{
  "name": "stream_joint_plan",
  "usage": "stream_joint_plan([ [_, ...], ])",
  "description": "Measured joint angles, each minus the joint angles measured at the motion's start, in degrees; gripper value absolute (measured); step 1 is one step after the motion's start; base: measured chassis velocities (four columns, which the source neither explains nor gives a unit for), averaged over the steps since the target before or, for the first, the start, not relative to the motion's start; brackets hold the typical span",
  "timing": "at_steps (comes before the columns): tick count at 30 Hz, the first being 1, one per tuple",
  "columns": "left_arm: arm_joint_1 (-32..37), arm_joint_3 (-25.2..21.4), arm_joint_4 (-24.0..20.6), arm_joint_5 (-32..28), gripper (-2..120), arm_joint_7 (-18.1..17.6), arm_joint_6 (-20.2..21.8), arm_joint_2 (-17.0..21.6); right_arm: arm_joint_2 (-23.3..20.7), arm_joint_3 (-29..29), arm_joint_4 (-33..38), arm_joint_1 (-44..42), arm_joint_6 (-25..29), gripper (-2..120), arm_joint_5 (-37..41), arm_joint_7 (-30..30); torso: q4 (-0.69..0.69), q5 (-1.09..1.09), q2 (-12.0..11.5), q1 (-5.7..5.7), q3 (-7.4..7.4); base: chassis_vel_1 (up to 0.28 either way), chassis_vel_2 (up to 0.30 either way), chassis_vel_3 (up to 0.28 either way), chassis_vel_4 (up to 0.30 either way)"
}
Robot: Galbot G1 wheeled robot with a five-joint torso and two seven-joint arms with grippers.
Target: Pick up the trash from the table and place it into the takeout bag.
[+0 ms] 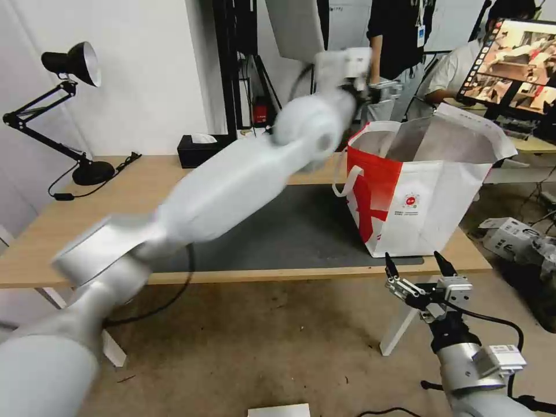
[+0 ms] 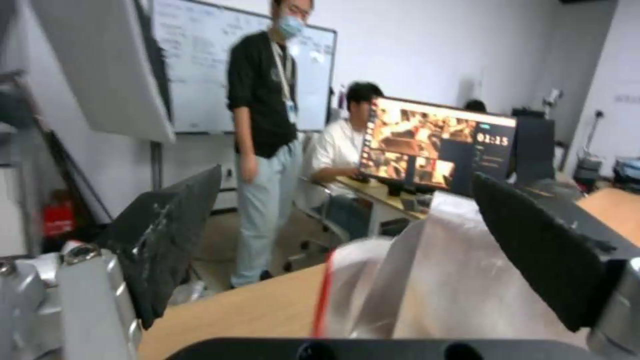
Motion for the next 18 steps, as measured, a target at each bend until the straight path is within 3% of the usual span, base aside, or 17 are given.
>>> stream_joint_plan([
  [2,7.5,-3.7,-6.9,3.0,100,0.1,-1.0,5.8,0.0,-0.1,0.0,0.2,0.0,100,-0.5,0.0,-0.01,0.00,0.0,0.00,0.00,0.000,0.000,0.000,0.000],
  [3,7.5,-3.7,-6.9,3.0,100,0.1,-1.0,5.8,0.0,-0.1,0.0,0.2,0.0,100,-0.5,0.0,-0.01,0.00,0.0,0.00,0.00,0.000,0.000,0.000,0.000],
  [5,26.0,-16.4,-17.9,9.9,100,3.0,-1.2,16.5,0.0,0.1,0.0,0.2,0.3,100,-1.7,-0.1,0.02,-0.02,0.0,0.00,0.00,0.000,0.000,0.000,0.000],
  [6,26.0,-16.4,-17.9,9.9,100,3.0,-1.2,16.5,0.0,0.1,0.0,0.2,0.3,100,-1.7,-0.1,0.02,-0.02,0.0,0.00,0.00,0.000,0.000,0.000,0.000],
  [8,37.9,-25.1,-23.1,13.0,100,4.7,-1.7,20.6,0.0,0.3,0.4,0.1,0.5,100,-1.9,-0.1,0.05,-0.04,0.0,0.00,0.00,0.000,0.000,0.000,0.000],
  [9,48.6,-32.7,-27.3,15.4,100,5.4,-2.7,23.0,0.2,0.4,0.7,0.1,0.5,100,-2.1,-0.1,0.05,-0.03,0.0,-0.02,-0.01,0.000,0.000,0.000,0.000],
  [10,48.6,-32.7,-27.3,15.4,100,5.4,-2.7,23.0,0.2,0.4,0.7,0.1,0.5,100,-2.1,-0.1,0.05,-0.03,0.0,-0.02,-0.01,0.000,0.000,0.000,0.000],
  [13,67.8,-47.8,-34.0,20.8,100,7.9,-3.8,22.4,0.8,0.5,1.1,0.2,0.5,100,-2.5,0.0,0.00,0.03,0.0,-0.02,-0.01,0.000,0.000,0.000,0.000],
  [14,67.8,-47.8,-34.0,20.8,100,7.9,-3.8,22.4,0.8,0.5,1.1,0.2,0.5,100,-2.5,0.0,0.00,0.03,0.0,-0.02,-0.01,0.000,0.000,0.000,0.000],
  [16,85.7,-58.4,-38.6,29.7,100,12.9,-5.8,14.3,1.2,1.1,1.5,0.1,0.5,100,-3.0,0.4,0.01,0.02,0.0,-0.01,-0.01,0.000,0.000,0.000,0.000],
  [17,85.7,-58.4,-38.6,29.7,100,12.9,-5.8,14.3,1.2,1.1,1.5,0.1,0.5,100,-3.0,0.4,0.01,0.02,0.0,-0.01,-0.01,0.000,0.000,0.000,0.000],
  [18,90.7,-60.4,-39.8,32.9,100,14.9,-7.0,10.4,1.3,1.5,1.8,-0.1,0.4,100,-3.1,0.5,0.02,0.02,0.0,-0.02,-0.01,0.000,0.000,0.000,0.000],
])
